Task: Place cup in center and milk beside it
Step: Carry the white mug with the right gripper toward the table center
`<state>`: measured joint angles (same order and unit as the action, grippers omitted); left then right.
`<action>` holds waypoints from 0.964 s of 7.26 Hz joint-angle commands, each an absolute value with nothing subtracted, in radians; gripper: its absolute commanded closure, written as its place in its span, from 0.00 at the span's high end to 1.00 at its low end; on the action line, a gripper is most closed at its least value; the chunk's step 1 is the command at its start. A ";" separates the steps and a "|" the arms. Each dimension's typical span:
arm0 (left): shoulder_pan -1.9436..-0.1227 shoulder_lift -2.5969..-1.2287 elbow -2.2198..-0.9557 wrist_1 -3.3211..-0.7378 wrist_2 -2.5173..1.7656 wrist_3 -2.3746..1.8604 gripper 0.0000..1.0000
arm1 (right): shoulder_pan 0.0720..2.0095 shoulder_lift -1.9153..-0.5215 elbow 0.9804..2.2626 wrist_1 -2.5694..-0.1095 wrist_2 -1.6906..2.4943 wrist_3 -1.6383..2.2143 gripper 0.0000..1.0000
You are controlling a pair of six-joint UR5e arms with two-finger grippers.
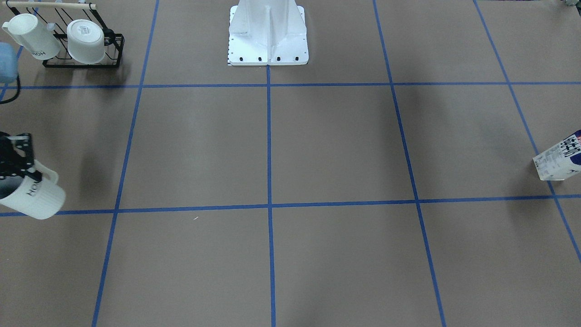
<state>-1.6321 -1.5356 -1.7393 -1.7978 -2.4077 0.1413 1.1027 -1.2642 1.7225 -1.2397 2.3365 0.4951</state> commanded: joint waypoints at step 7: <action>-1.631 -1.536 -1.738 -1.796 -2.408 0.140 0.98 | 0.470 -0.657 1.566 -1.735 1.848 1.188 0.00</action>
